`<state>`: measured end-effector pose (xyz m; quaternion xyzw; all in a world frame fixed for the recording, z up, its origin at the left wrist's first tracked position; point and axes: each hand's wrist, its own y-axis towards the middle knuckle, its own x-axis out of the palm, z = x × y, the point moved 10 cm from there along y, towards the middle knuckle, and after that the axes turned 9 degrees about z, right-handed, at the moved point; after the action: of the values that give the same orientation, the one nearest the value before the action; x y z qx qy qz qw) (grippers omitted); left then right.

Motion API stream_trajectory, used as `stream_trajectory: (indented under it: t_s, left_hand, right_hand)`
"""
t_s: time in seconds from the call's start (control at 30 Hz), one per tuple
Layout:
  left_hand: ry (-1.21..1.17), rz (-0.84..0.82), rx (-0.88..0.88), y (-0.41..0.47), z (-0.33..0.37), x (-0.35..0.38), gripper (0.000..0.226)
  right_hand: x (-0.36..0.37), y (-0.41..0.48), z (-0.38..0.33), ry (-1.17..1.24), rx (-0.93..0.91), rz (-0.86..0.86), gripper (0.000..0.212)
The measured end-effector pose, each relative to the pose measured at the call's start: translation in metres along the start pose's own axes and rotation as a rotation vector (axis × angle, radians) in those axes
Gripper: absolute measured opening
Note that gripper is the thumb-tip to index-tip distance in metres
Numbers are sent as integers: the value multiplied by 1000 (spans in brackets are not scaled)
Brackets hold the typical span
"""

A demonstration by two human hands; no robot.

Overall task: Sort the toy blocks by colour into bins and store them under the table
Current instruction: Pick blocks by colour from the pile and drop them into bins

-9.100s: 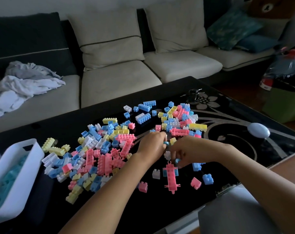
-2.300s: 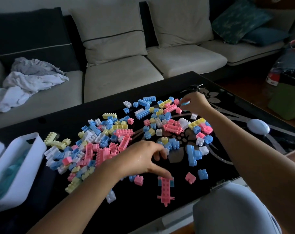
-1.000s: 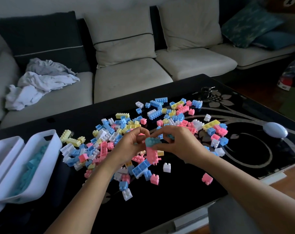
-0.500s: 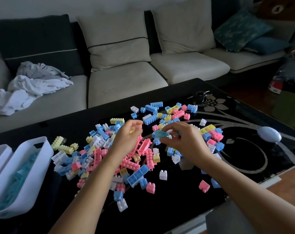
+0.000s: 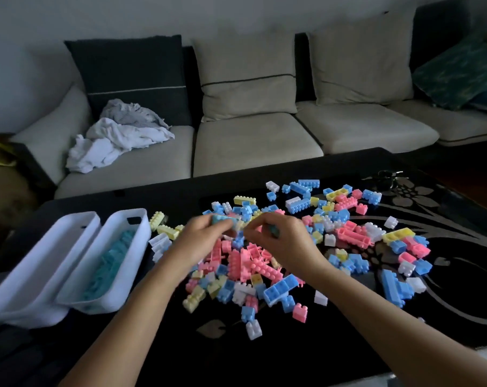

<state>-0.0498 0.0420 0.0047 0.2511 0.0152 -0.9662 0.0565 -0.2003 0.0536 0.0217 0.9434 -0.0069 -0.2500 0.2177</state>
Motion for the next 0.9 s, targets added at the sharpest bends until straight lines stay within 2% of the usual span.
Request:
stream_trajectory:
  t_s: [0.1, 0.17, 0.2, 0.27, 0.33, 0.37, 0.43, 0.53, 0.63, 0.7, 0.8, 0.9]
  left_hand:
    - [90, 273, -37, 8, -31, -84, 16]
    - [238, 402, -69, 7, -53, -127, 23]
    - [326, 434, -99, 4, -64, -144, 25]
    - [477, 442, -172, 0, -86, -165, 23]
    - [575, 432, -220, 0, -107, -180, 21]
    - [620, 423, -236, 1, -117, -184, 23]
    - [672, 405, -256, 5, -133, -189, 26]
    - [694, 384, -249, 8, -141, -190, 25]
    - [666, 384, -213, 7, -139, -189, 26]
    - [664, 386, -205, 6, -137, -190, 29]
    - [681, 384, -187, 3, -130, -189, 25]
    - [634, 492, -136, -4, -107, -188, 36]
  right_hand:
    - [73, 11, 2, 341, 387, -258, 19]
    - [116, 14, -10, 630, 653, -331, 15]
    - [139, 24, -18, 721, 661, -353, 12]
    - [175, 38, -35, 794, 681, -366, 19]
    - [209, 33, -63, 917, 819, -456, 15]
    - [218, 38, -71, 839, 770, -464, 11]
    - [239, 46, -78, 780, 736, -482, 23]
    - [266, 47, -83, 821, 854, -503, 27]
    - [282, 44, -83, 746, 903, -580, 49]
    - [285, 42, -86, 764, 924, -620, 55]
    - [280, 46, -84, 776, 896, -634, 56]
    - [262, 59, -77, 732, 775, -581, 46]
